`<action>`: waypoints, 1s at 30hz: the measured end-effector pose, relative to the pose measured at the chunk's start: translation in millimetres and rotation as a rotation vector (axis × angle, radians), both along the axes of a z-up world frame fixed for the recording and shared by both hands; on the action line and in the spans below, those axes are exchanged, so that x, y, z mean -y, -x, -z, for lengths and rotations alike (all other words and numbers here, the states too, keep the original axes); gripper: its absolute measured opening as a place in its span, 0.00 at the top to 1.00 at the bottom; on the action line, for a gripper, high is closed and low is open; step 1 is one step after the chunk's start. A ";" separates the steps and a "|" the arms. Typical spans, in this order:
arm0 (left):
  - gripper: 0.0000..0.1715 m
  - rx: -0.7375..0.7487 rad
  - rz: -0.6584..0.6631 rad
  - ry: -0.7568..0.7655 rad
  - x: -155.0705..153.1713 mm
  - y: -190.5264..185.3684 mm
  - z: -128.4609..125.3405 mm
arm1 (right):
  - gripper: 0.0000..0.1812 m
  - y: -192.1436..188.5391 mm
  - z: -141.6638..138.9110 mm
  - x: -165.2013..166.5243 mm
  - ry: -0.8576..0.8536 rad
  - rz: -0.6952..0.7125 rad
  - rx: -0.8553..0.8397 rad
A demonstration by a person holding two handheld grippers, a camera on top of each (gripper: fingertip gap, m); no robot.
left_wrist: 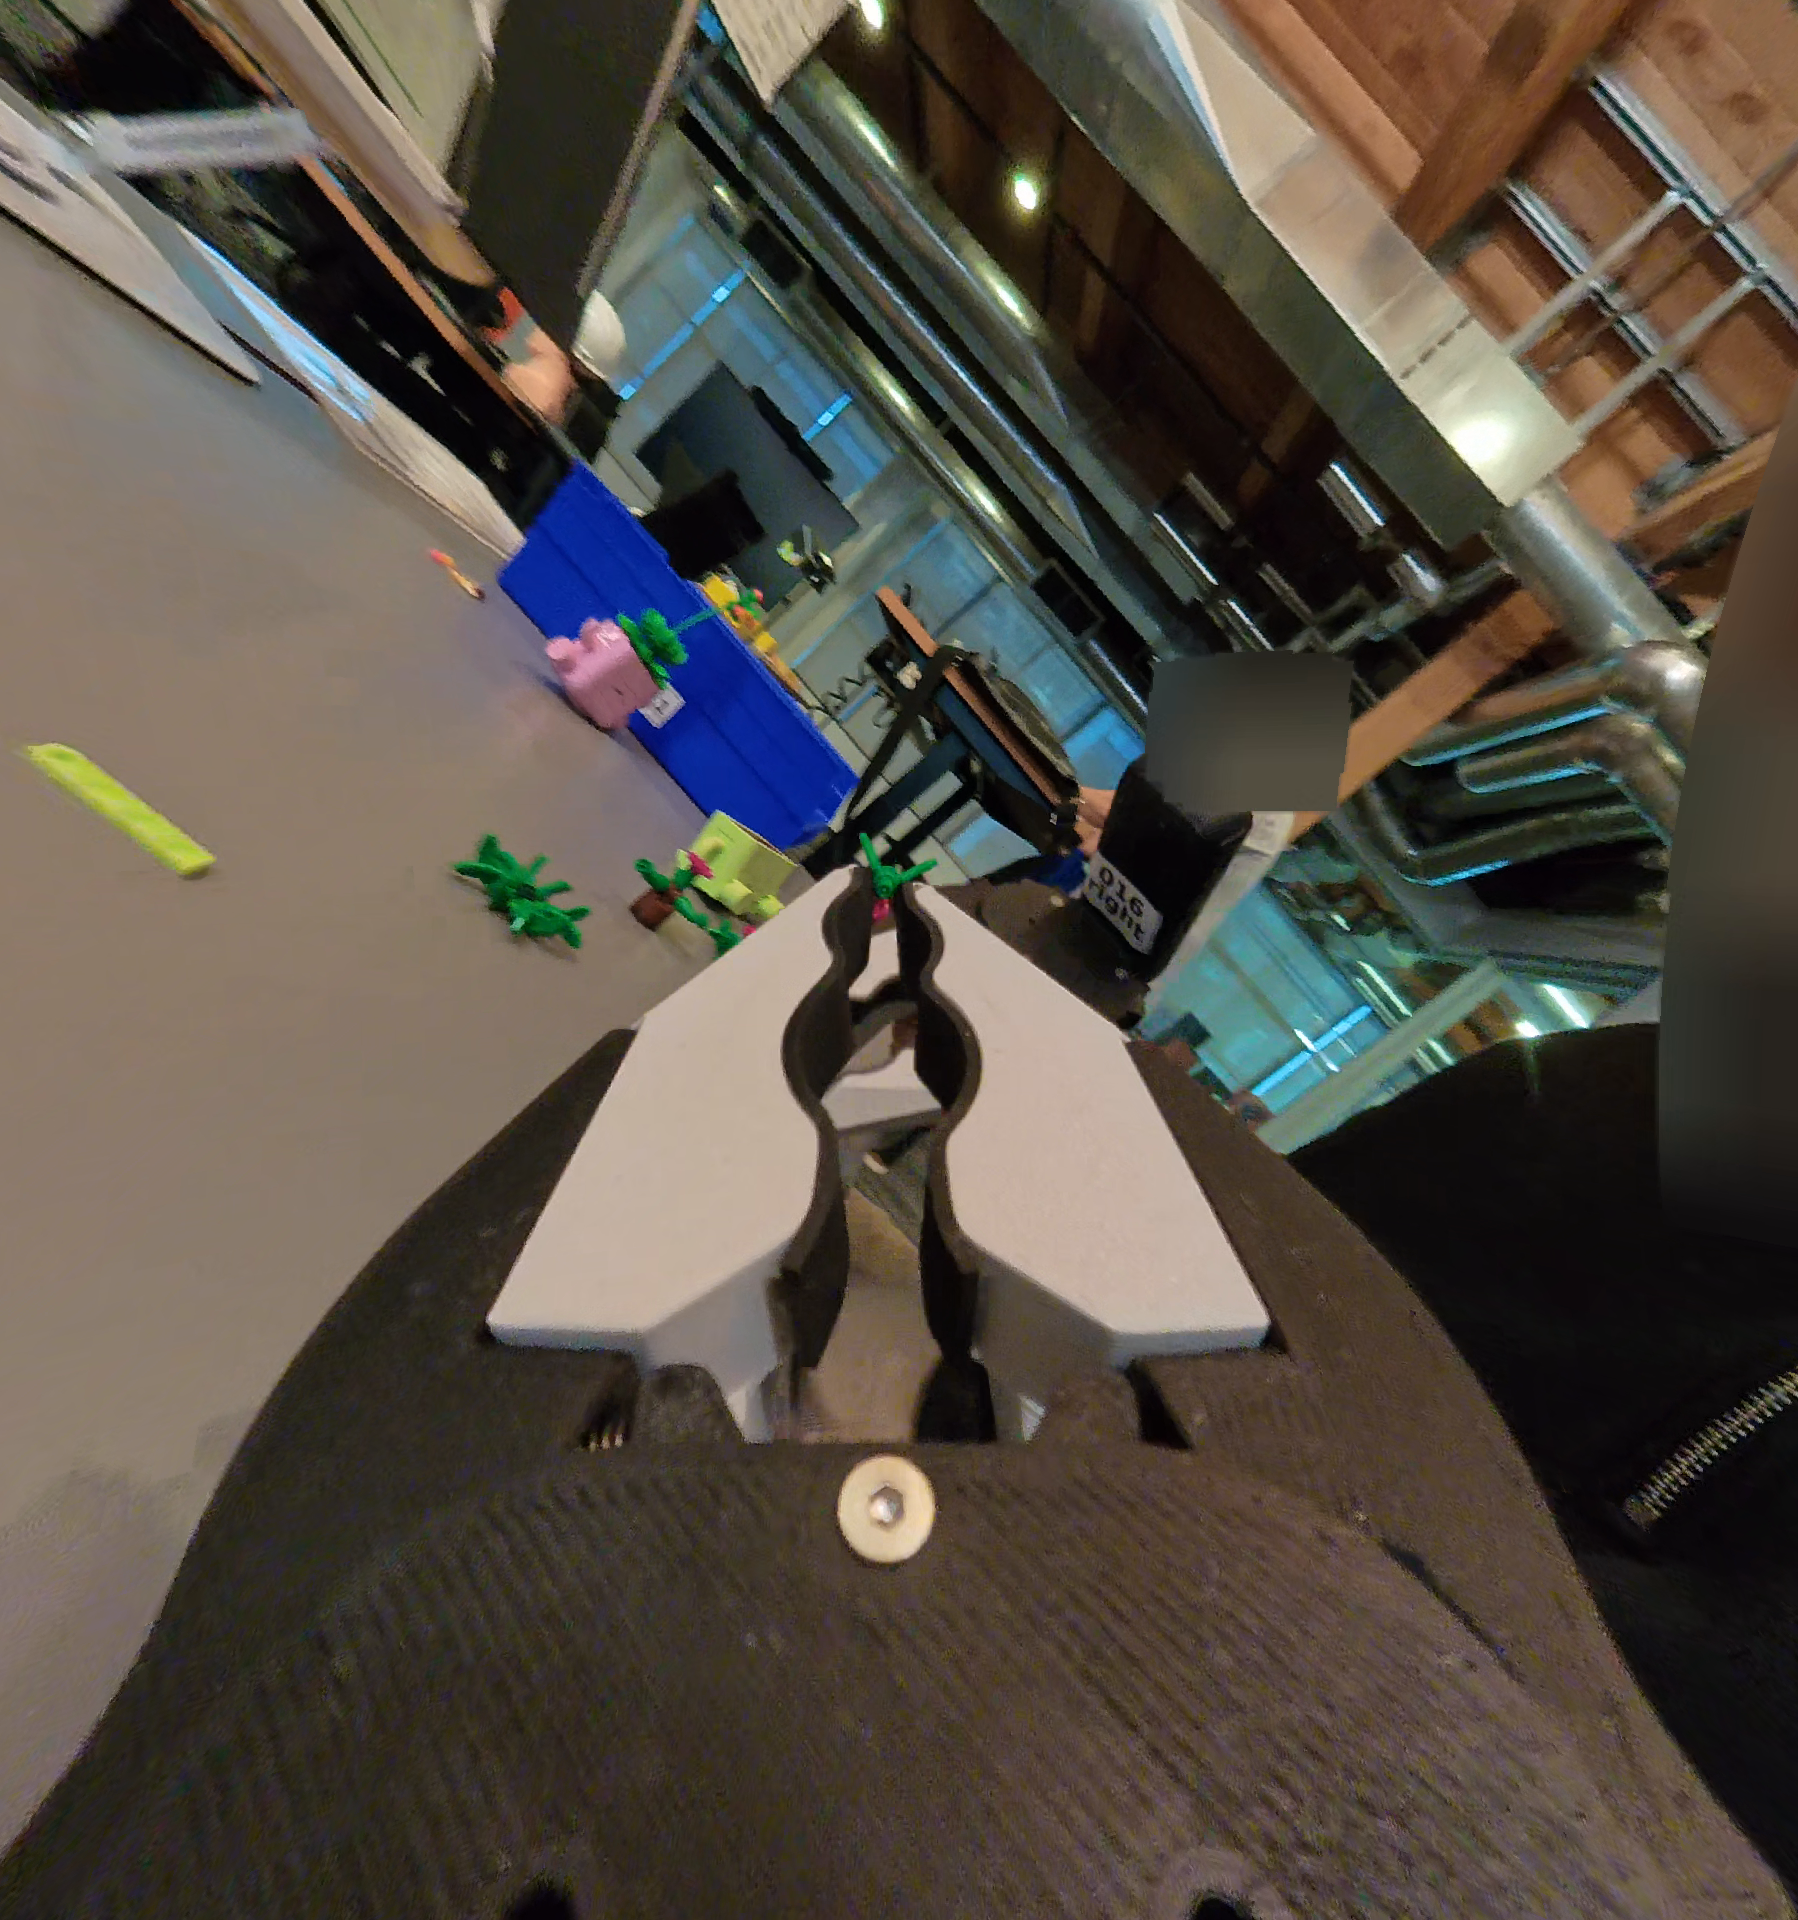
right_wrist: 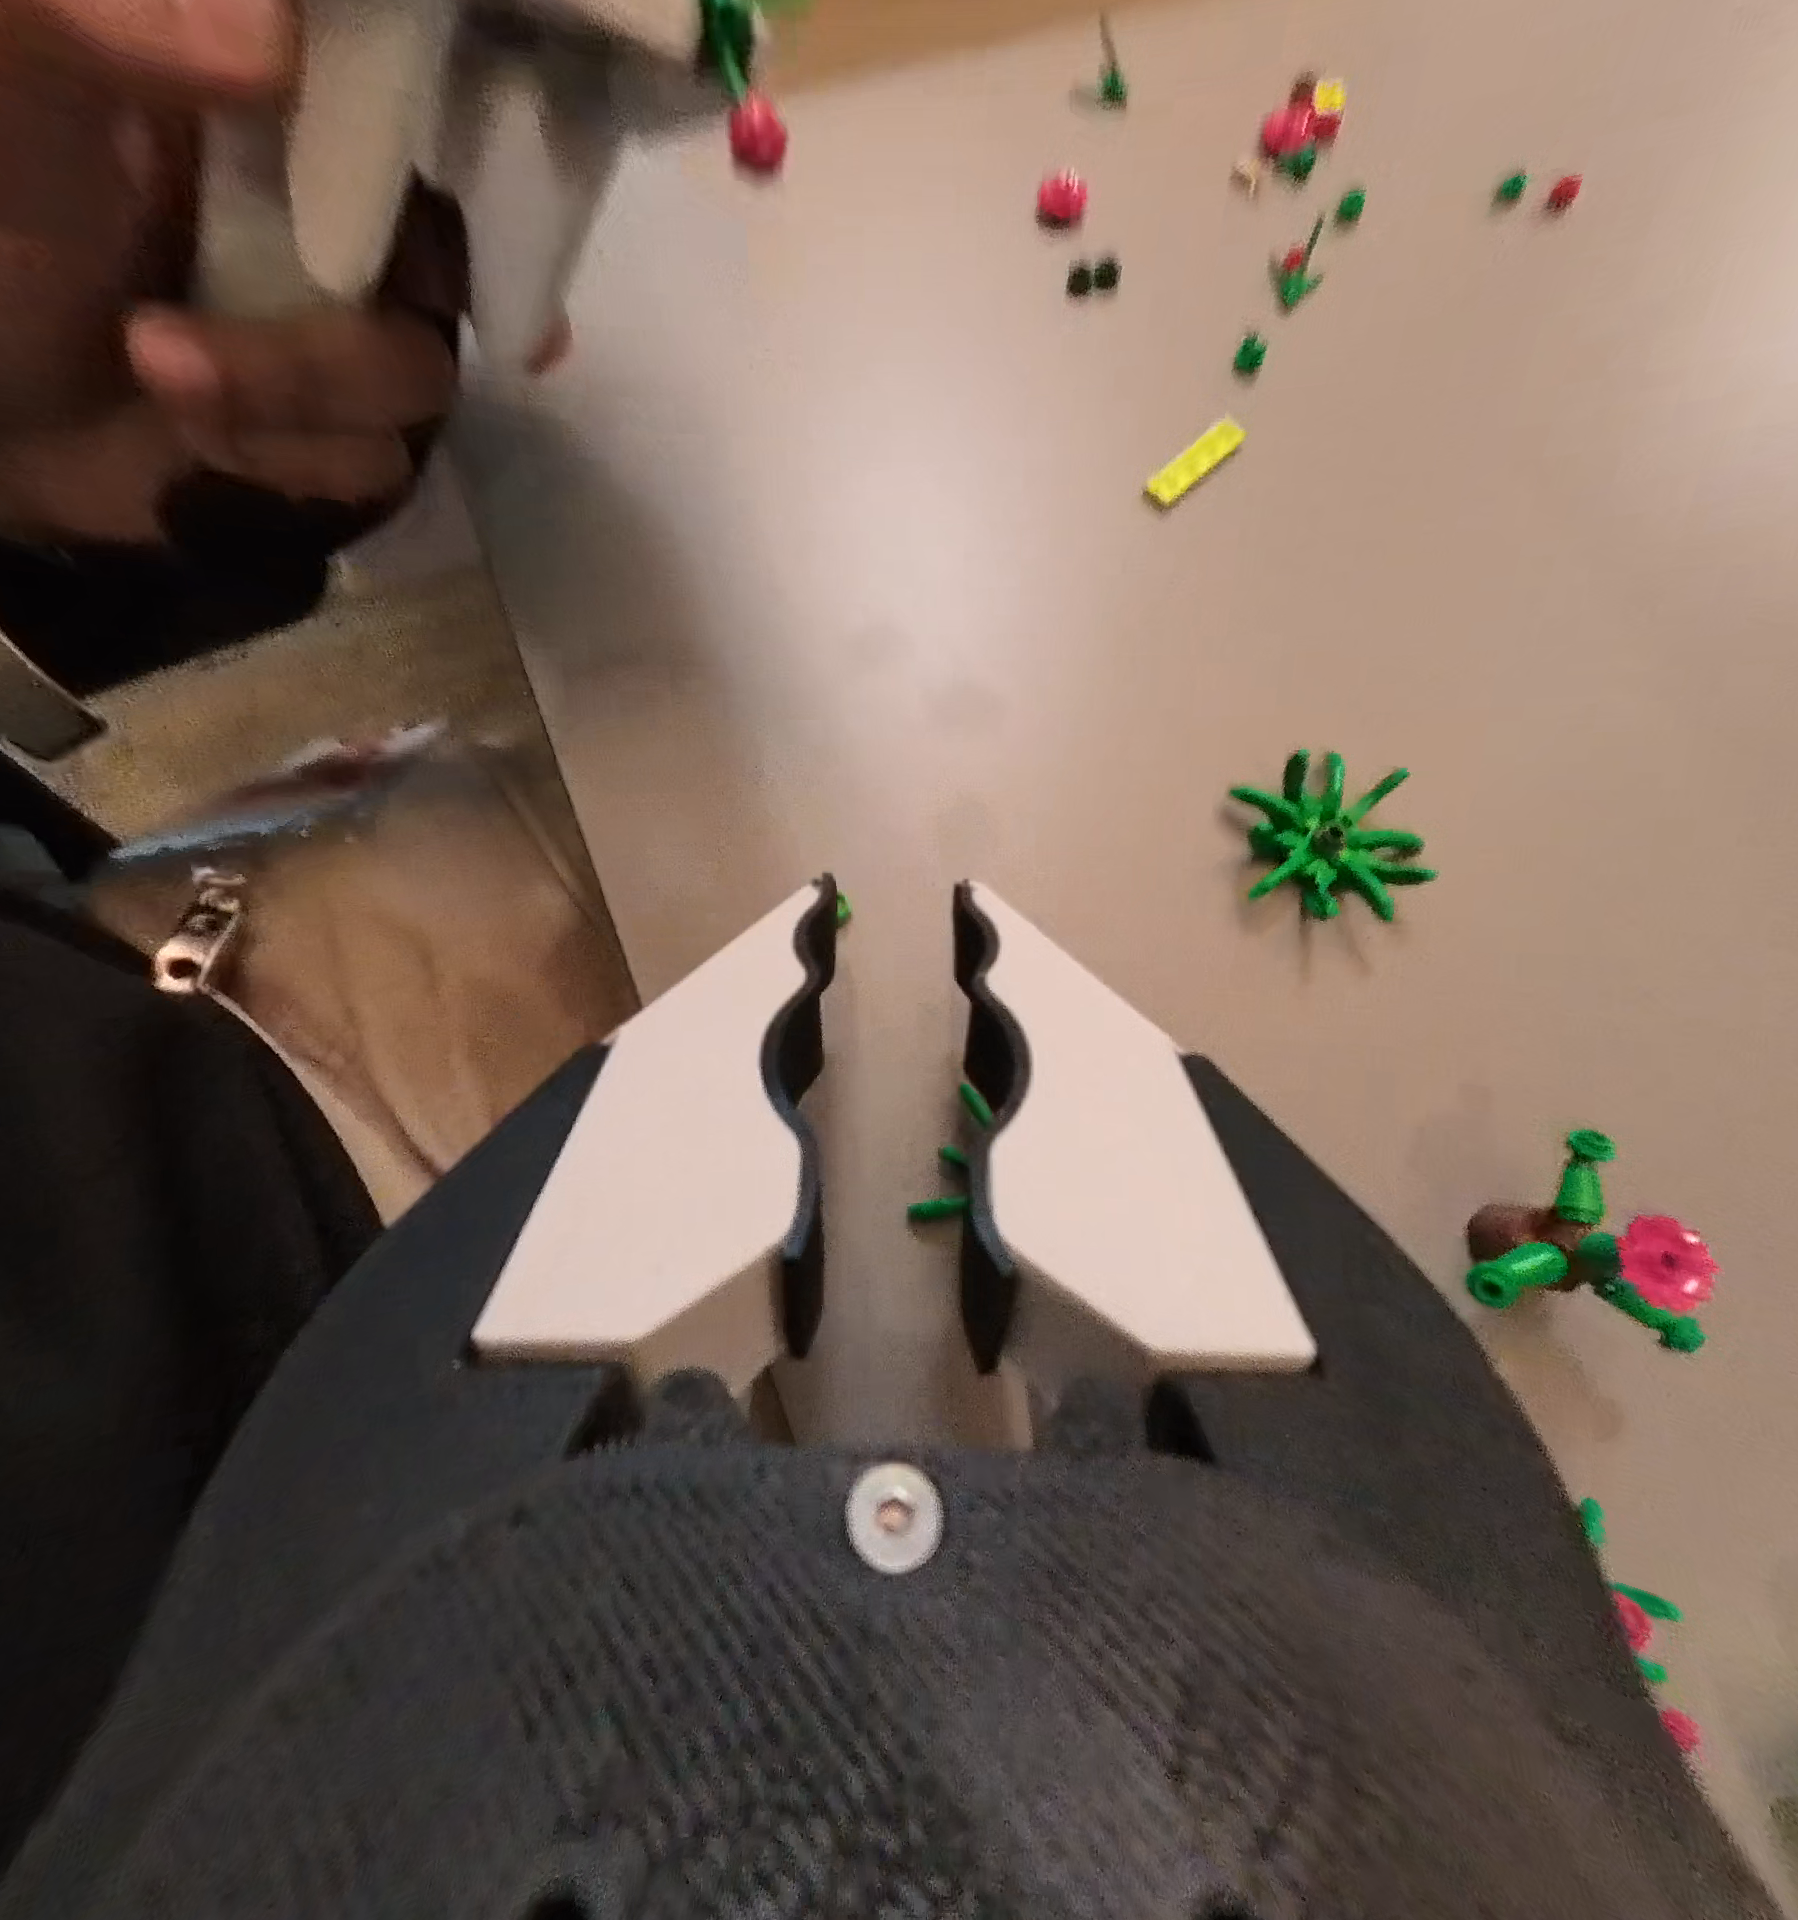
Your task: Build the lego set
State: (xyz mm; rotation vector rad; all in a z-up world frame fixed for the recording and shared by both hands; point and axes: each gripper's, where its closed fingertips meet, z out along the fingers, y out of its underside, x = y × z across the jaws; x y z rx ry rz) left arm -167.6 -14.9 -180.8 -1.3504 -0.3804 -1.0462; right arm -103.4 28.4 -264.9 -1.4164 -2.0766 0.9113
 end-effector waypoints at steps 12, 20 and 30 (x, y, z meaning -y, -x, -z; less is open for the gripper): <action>0.99 -0.038 -0.115 0.037 9.5 29.7 4.4 | 0.88 -0.9 27.6 4.6 0.046 -0.007 0.185; 0.99 -0.029 -0.107 0.038 8.8 29.8 5.7 | 0.91 2.7 28.4 11.1 0.015 -0.060 0.208; 0.99 -0.012 -0.108 0.032 9.6 32.2 6.0 | 0.97 30.7 23.8 17.0 -0.050 -0.109 0.204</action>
